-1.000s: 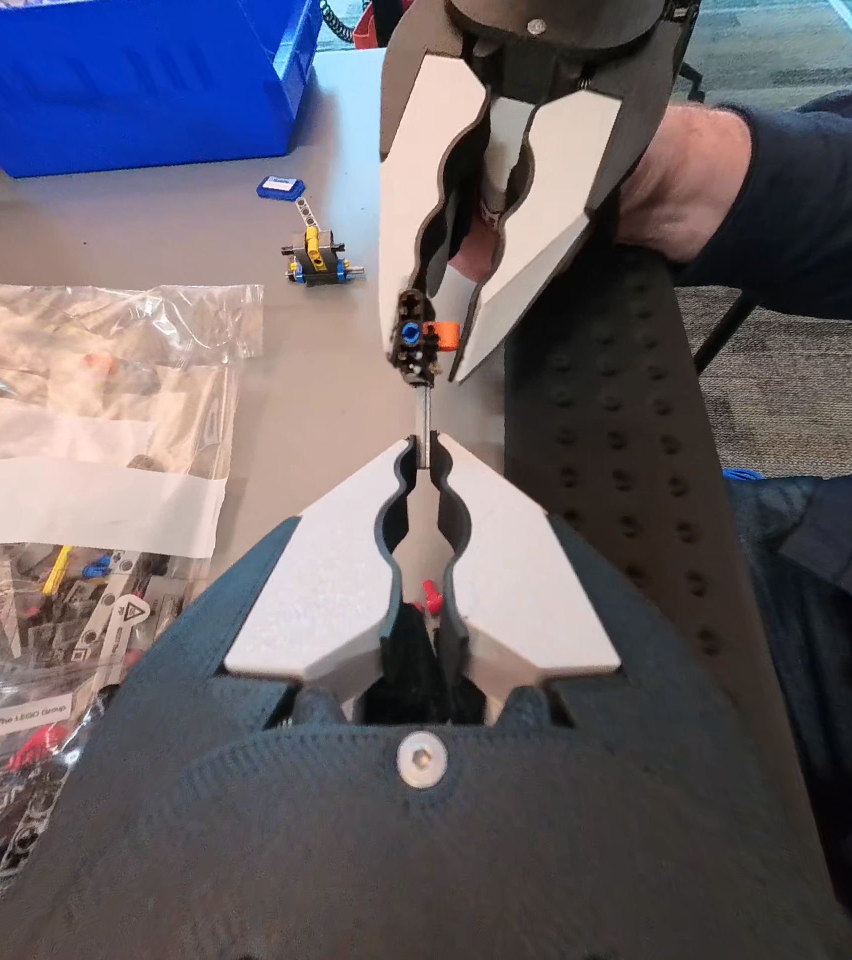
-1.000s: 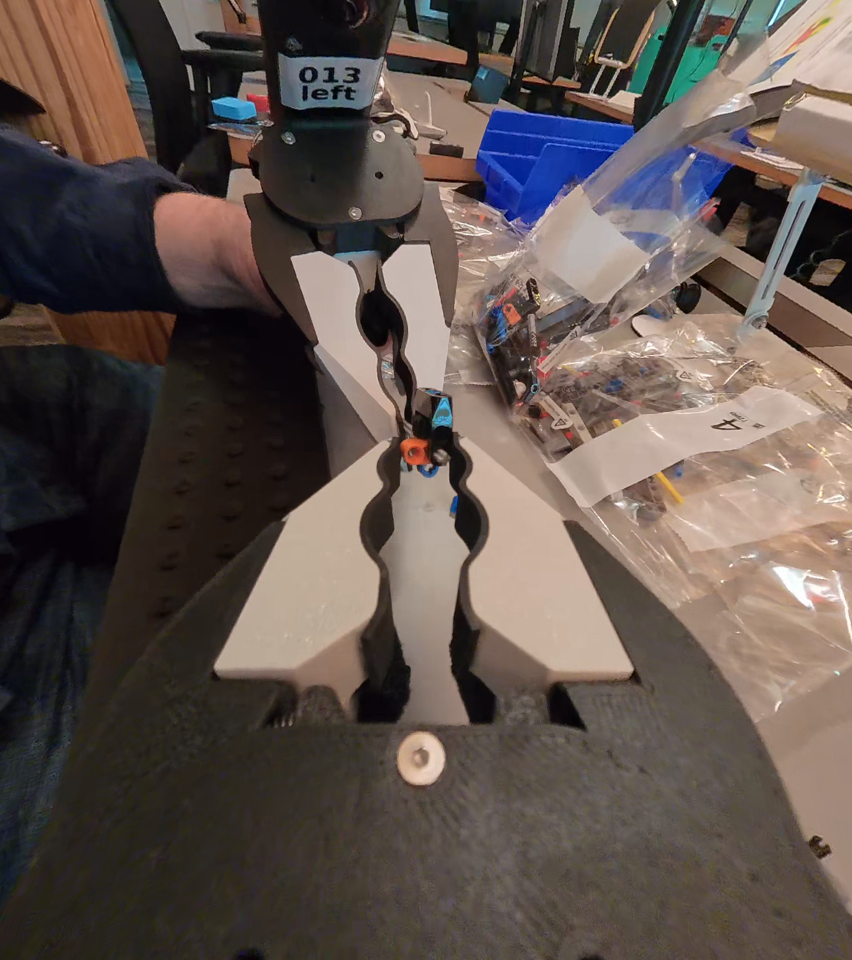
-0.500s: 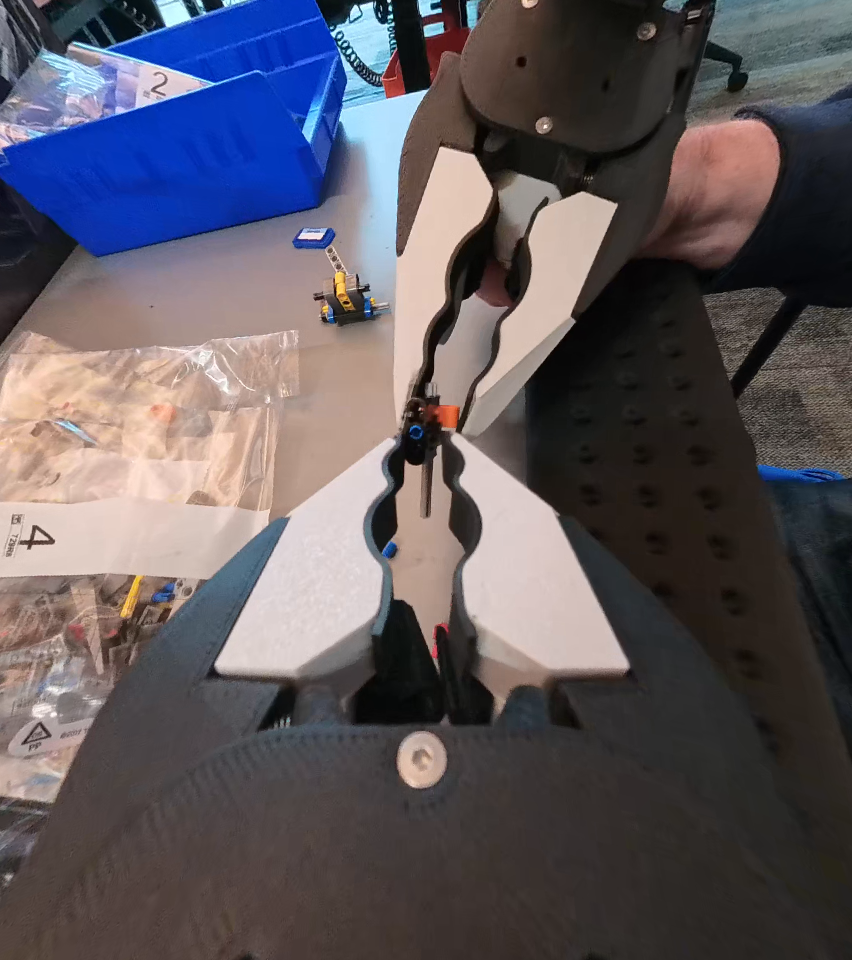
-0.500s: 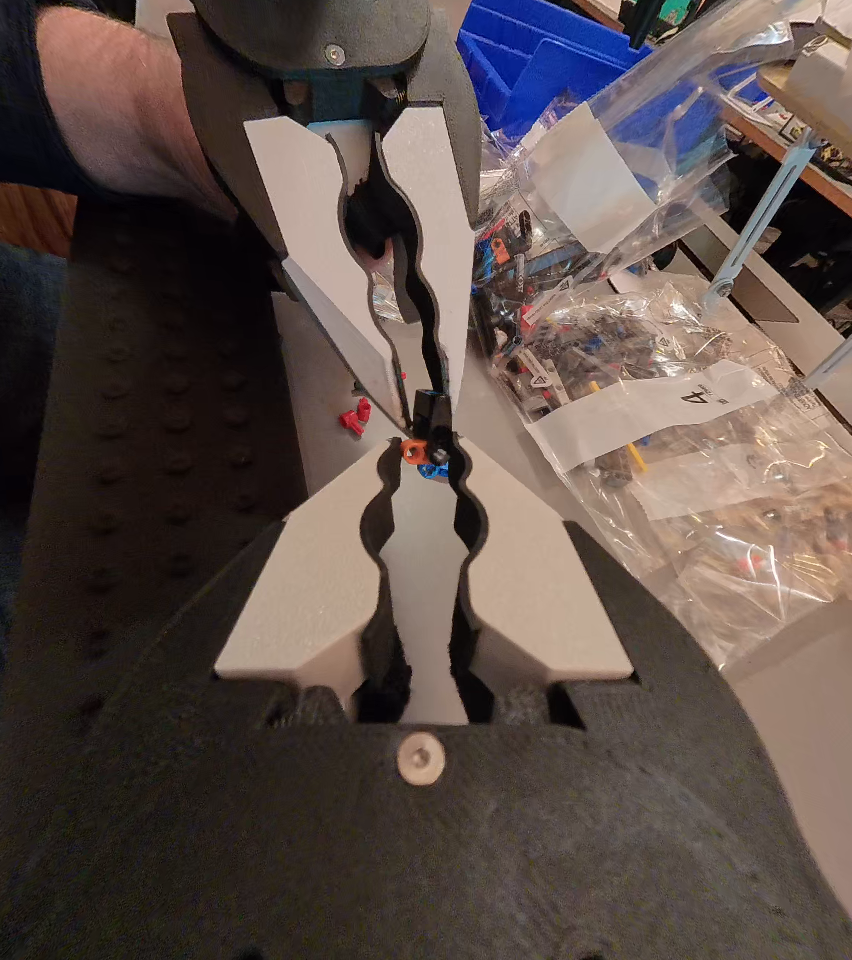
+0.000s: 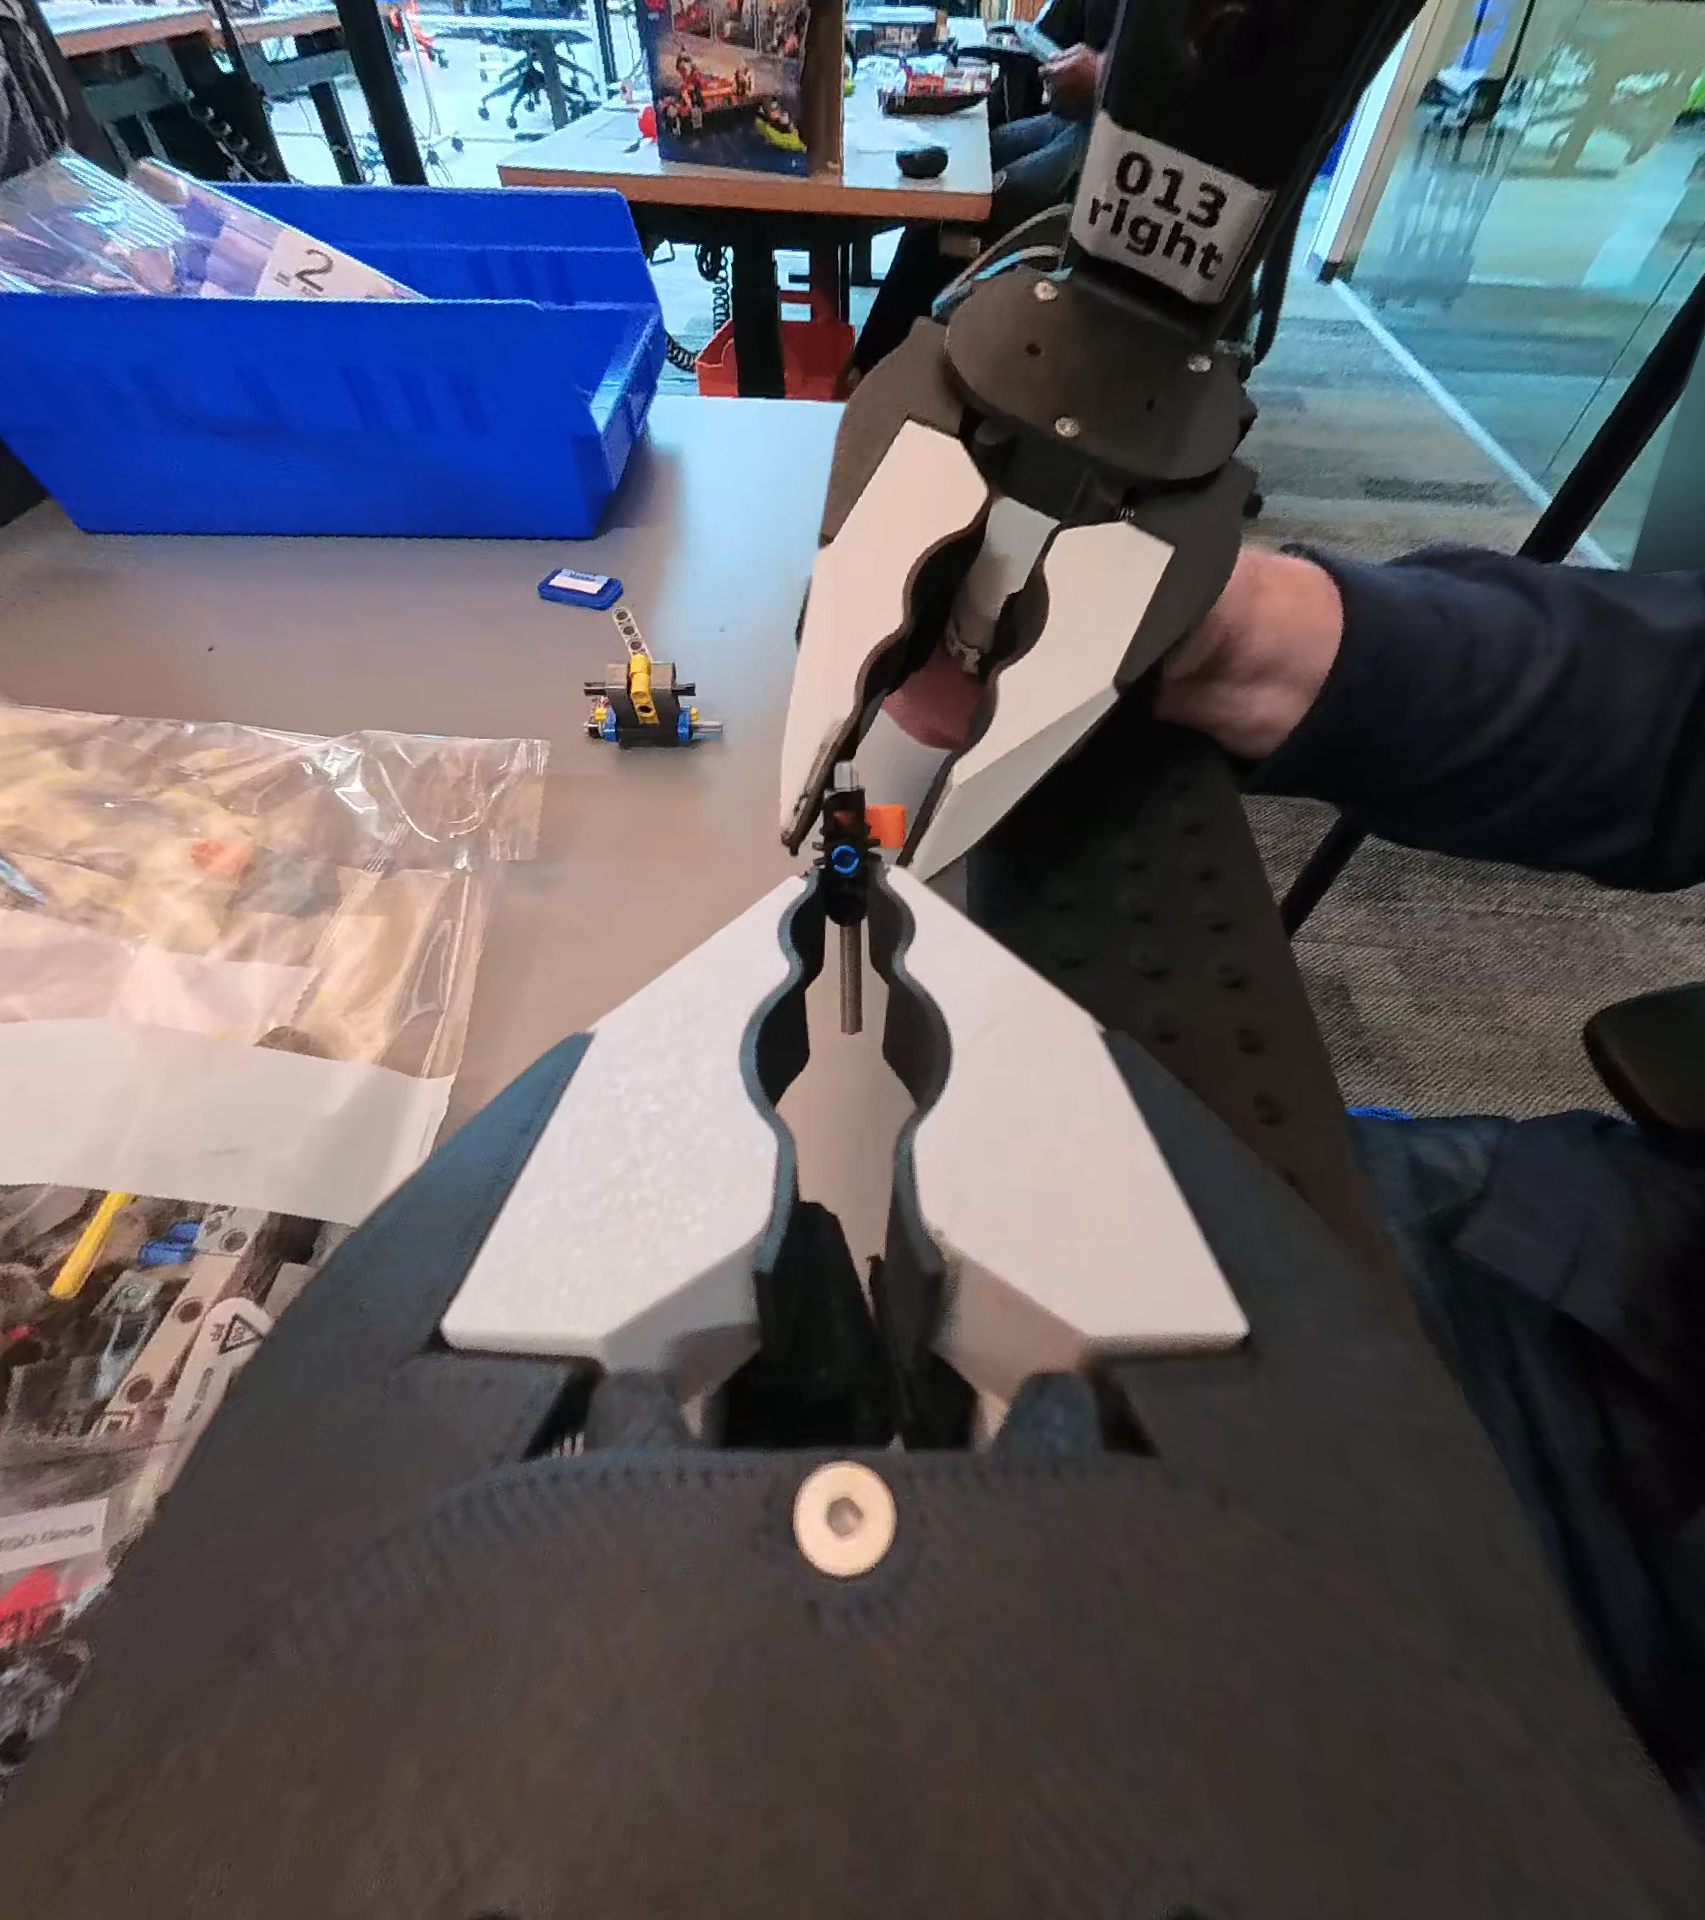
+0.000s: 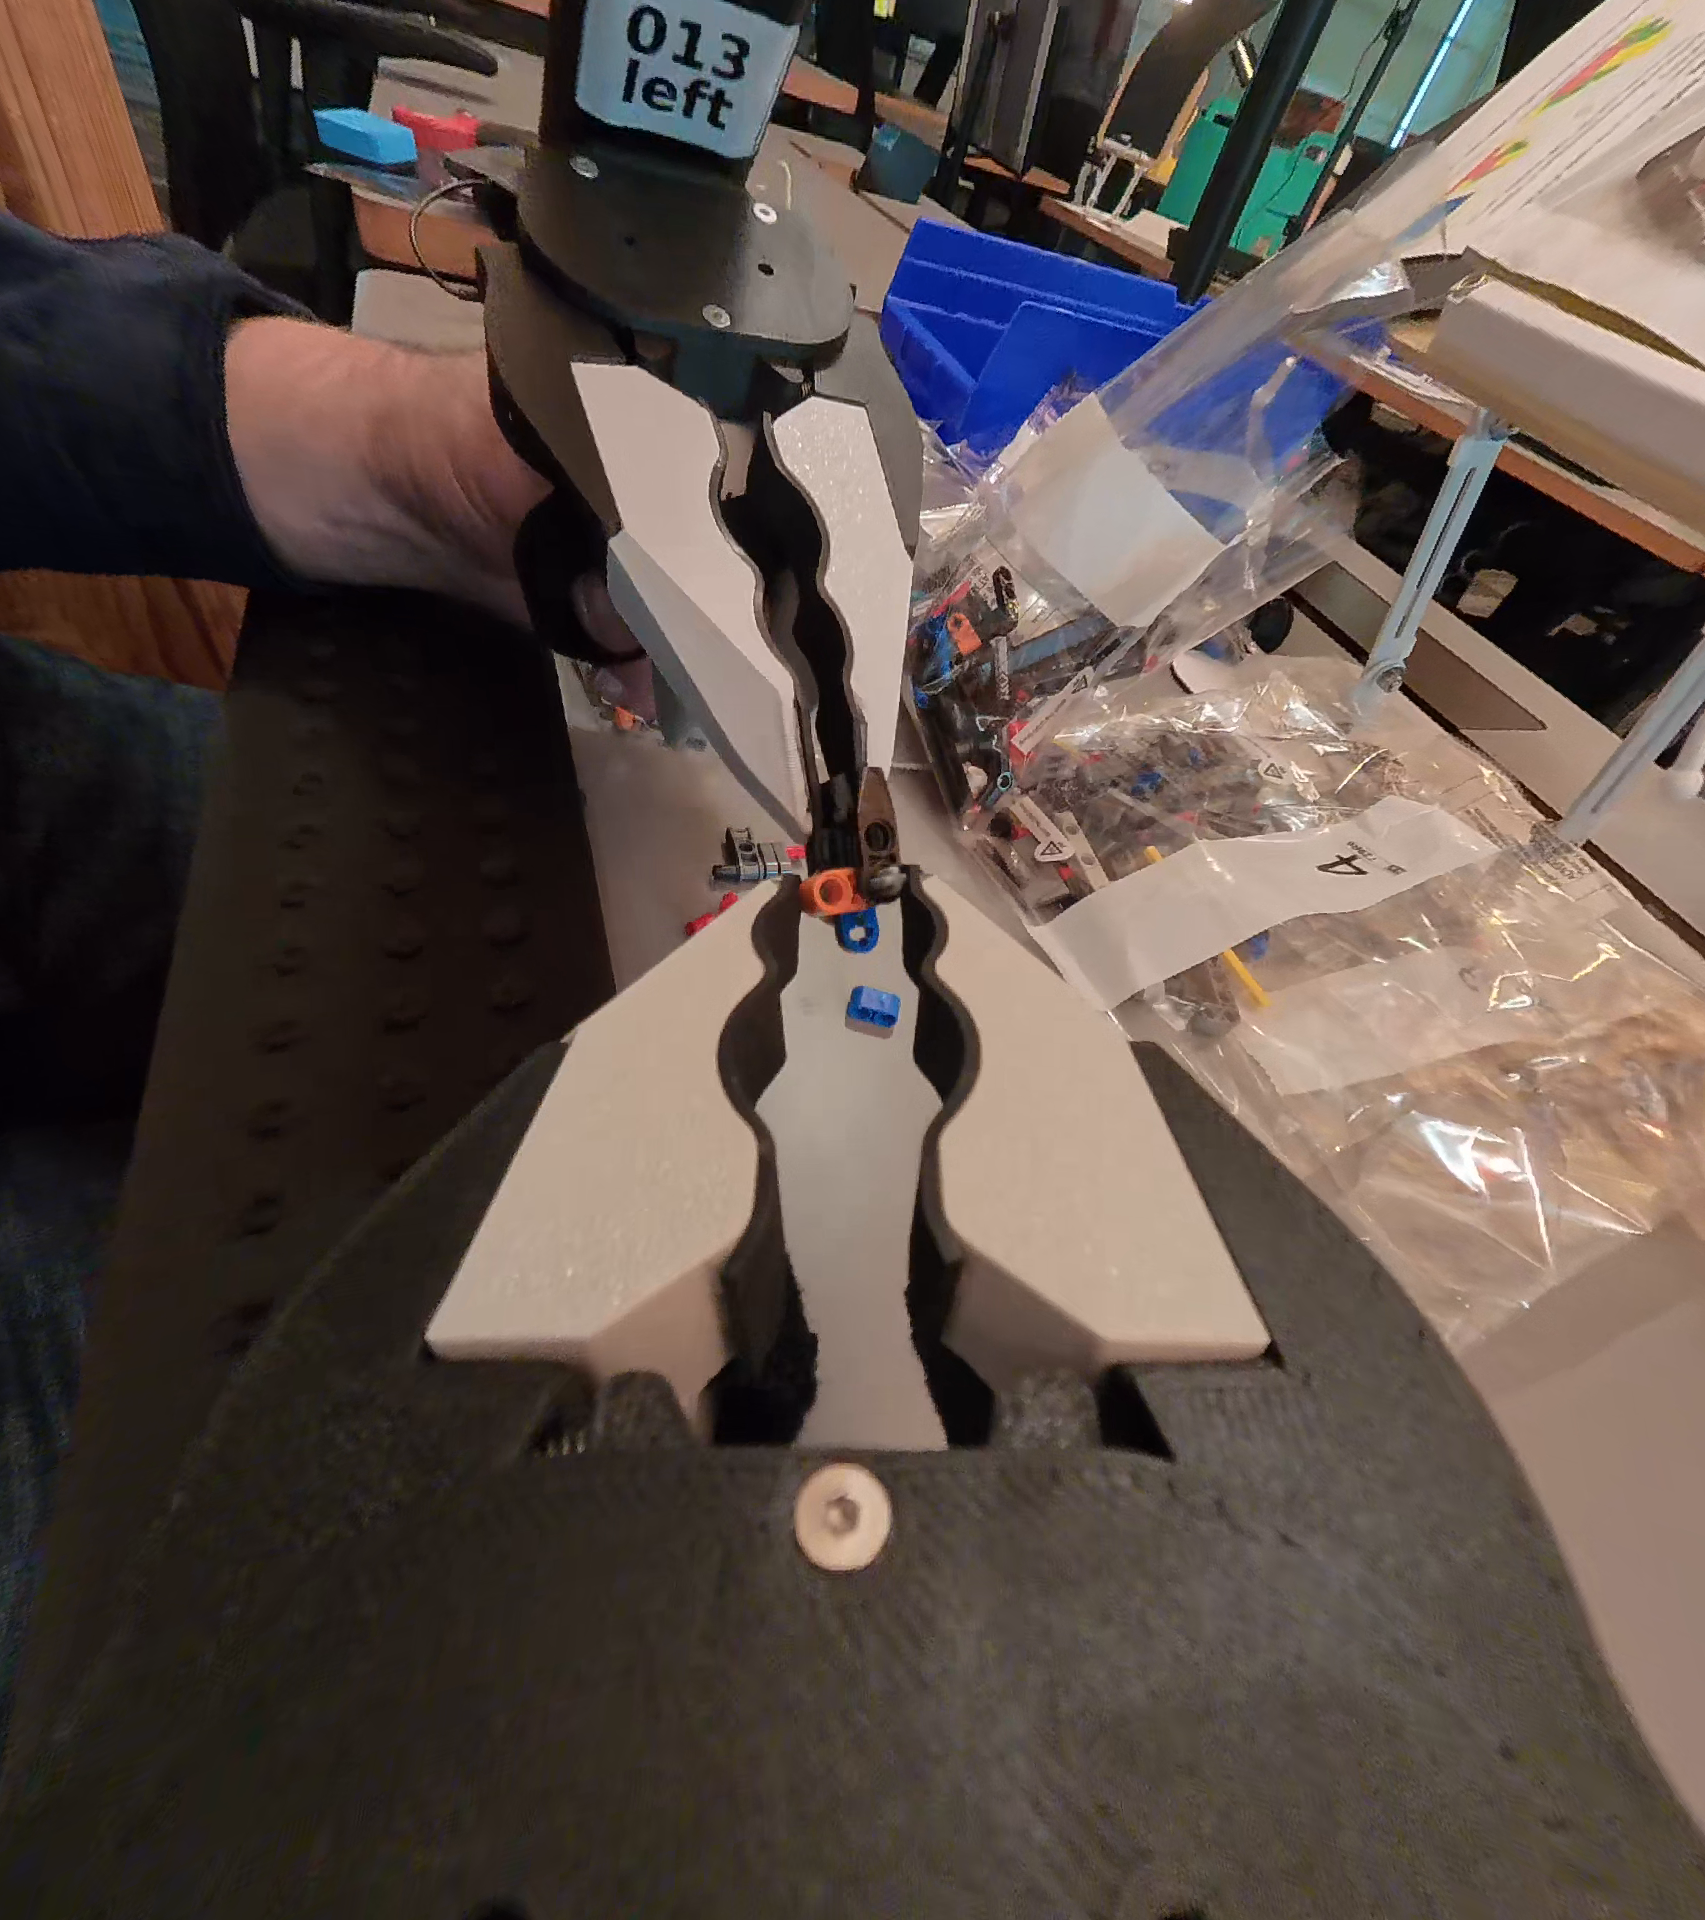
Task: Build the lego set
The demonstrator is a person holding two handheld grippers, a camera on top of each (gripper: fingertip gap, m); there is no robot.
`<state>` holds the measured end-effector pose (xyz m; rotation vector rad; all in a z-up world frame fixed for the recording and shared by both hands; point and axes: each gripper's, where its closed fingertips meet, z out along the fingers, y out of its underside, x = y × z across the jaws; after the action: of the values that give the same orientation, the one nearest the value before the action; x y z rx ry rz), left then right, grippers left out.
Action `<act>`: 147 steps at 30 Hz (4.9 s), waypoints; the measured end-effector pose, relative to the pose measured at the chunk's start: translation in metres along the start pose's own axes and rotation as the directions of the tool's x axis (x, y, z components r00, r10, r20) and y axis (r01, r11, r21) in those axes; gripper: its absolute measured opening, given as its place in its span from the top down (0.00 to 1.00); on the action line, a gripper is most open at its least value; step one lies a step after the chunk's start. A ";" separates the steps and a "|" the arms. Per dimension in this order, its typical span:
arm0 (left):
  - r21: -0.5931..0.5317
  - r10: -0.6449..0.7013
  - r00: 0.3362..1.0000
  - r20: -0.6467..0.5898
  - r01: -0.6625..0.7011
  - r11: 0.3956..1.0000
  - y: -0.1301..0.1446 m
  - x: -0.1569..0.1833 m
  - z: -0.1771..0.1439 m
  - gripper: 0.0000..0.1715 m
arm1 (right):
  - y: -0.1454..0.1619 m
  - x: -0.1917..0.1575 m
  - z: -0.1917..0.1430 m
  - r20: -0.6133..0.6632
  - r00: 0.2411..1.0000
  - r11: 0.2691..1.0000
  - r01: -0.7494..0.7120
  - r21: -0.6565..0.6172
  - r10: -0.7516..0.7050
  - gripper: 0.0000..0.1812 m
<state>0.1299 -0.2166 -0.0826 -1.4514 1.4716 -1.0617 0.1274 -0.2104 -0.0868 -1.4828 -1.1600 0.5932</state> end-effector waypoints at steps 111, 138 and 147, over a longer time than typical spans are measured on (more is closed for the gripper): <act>0.309 -0.348 0.935 -0.072 0.353 0.883 -0.033 -0.040 -0.017 0.96 | -0.015 0.030 0.025 -0.183 0.959 0.976 -0.206 0.072 0.216 0.96; 0.222 -0.188 0.982 -0.030 0.190 0.956 -0.027 -0.023 -0.014 0.90 | -0.006 0.038 0.025 -0.433 0.875 0.969 0.138 -0.204 -0.215 0.98; 0.179 -0.121 0.991 0.062 0.108 0.978 -0.023 -0.024 -0.009 0.91 | 0.002 0.040 0.022 -0.438 0.874 0.963 0.109 -0.245 -0.211 1.00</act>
<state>0.1293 -0.1925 -0.0584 -1.4471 1.2233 -1.1653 0.1247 -0.1645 -0.0851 -1.5772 -0.9732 -0.0128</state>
